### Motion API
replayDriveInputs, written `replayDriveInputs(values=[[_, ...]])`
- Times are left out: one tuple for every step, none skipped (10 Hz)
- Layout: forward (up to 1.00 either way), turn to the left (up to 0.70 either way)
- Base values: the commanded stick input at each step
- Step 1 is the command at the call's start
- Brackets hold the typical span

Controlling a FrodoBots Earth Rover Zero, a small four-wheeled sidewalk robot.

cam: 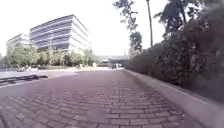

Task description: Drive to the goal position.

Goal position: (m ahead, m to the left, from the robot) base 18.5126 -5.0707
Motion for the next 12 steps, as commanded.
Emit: replayDriveInputs(values=[[0.70, 0.00], [0.70, 0.00], [0.70, 0.00], [0.70, 0.00], [0.70, 0.00], [0.70, 0.00], [0.70, 0.00], [0.70, 0.00], [0.70, 0.00], [0.70, 0.00], [0.70, 0.00], [0.70, 0.00]])
